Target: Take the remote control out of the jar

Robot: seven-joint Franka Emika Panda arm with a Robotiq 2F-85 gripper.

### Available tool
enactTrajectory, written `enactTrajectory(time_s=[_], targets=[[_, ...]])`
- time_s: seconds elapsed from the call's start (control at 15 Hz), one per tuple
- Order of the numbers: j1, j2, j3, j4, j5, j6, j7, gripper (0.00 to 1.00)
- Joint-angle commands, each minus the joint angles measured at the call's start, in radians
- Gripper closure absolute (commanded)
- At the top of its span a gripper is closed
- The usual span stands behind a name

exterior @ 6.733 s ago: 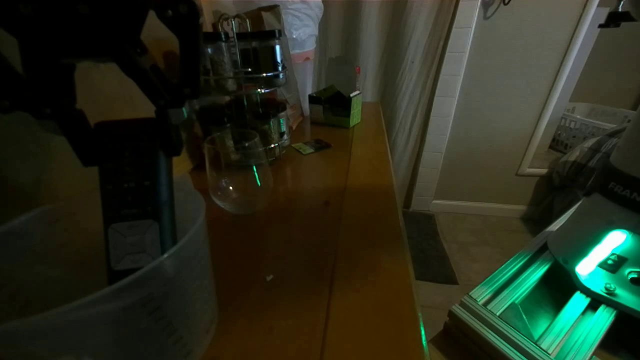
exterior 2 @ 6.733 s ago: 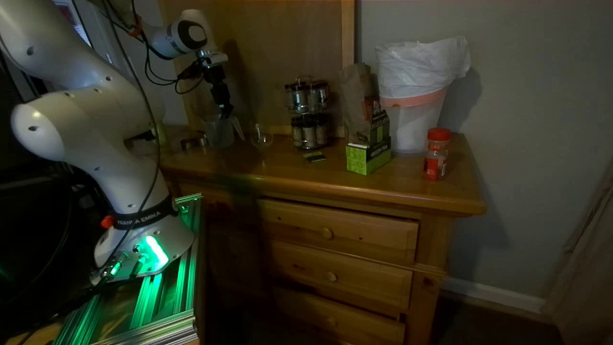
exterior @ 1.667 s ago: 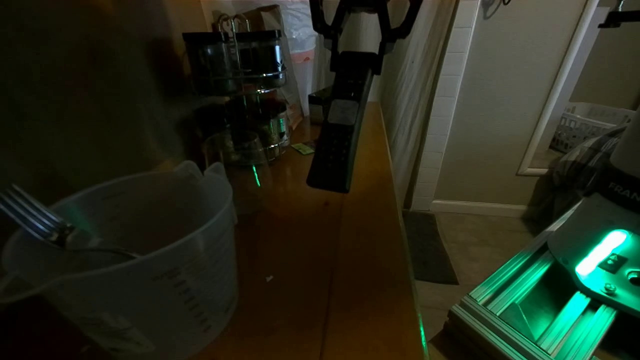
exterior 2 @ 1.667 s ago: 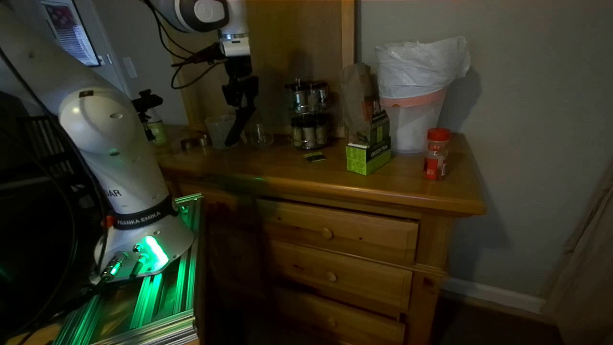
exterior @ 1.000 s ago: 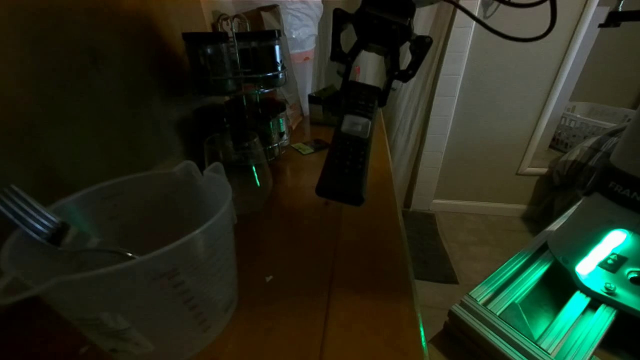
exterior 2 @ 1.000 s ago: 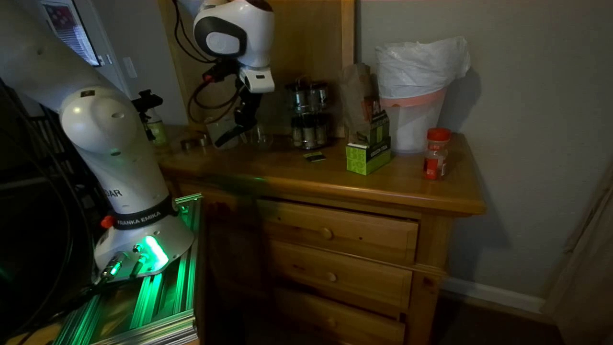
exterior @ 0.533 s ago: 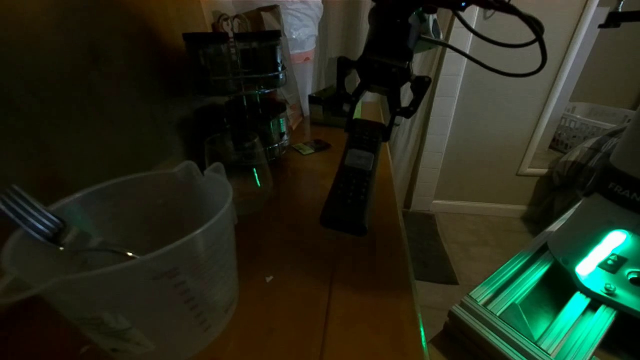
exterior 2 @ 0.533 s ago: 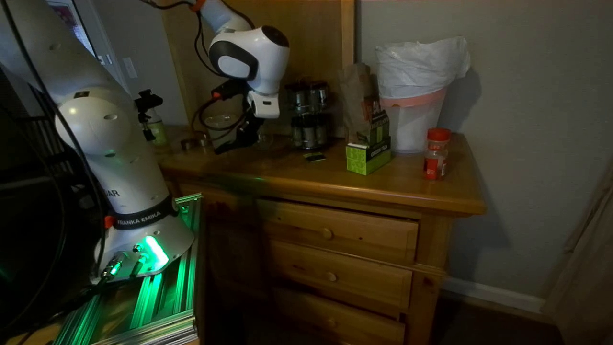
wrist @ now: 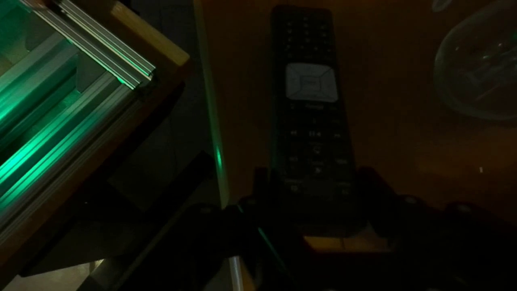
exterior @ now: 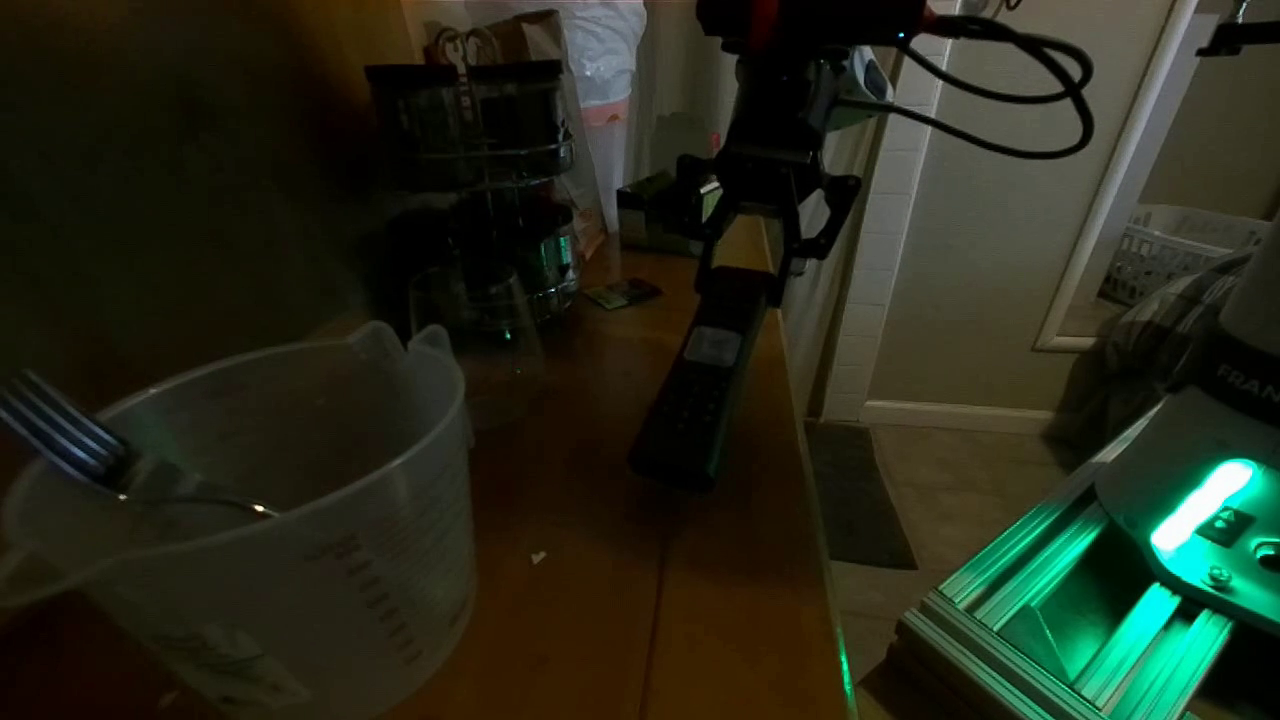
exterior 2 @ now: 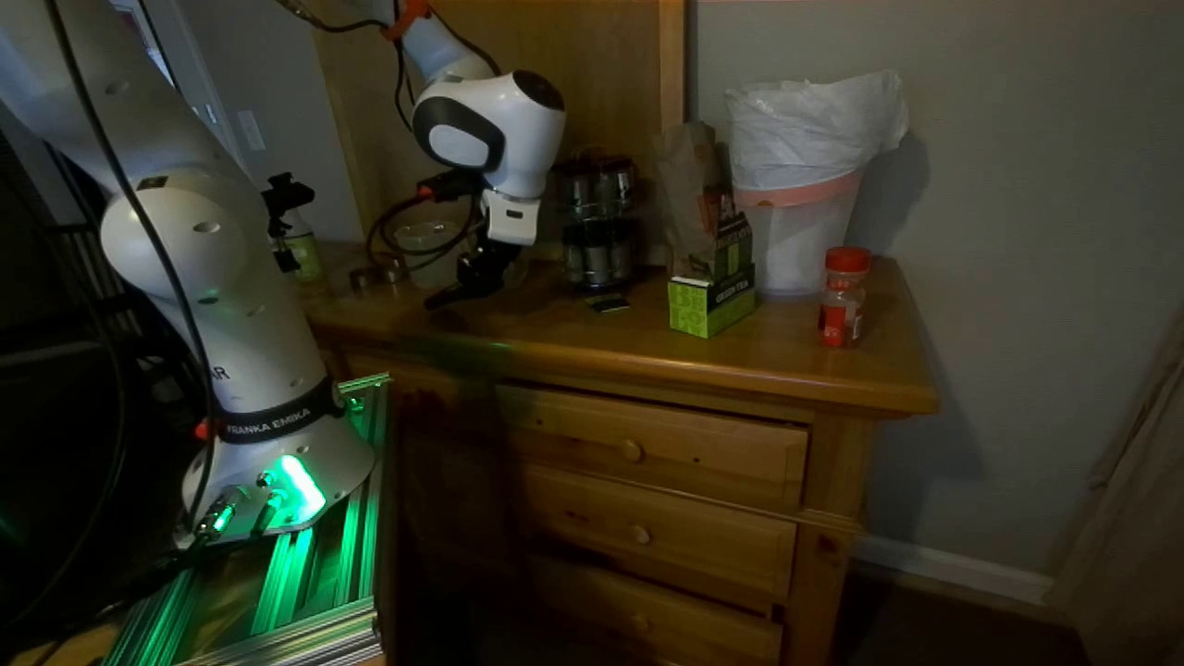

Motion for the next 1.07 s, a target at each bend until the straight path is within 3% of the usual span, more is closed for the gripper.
enactTrajectory(time_s=[0.0,0.27,0.6,0.8,0.87,0.93,1.0], targets=[[-0.006,0.006,0.061,0.001,-0.051,0.081,0.118,0.68],[-0.001,0.013,0.154,0.002,-0.247,0.178,0.353,0.68],[0.004,0.013,0.226,0.013,-0.538,0.193,0.641,0.68],[0.012,0.018,0.247,0.031,-0.643,0.178,0.751,0.38],[0.017,0.025,0.249,0.037,-0.664,0.174,0.771,0.4],[0.018,0.029,0.252,0.042,-0.688,0.174,0.797,0.64],[0.017,0.032,0.257,0.047,-0.714,0.173,0.822,0.66]])
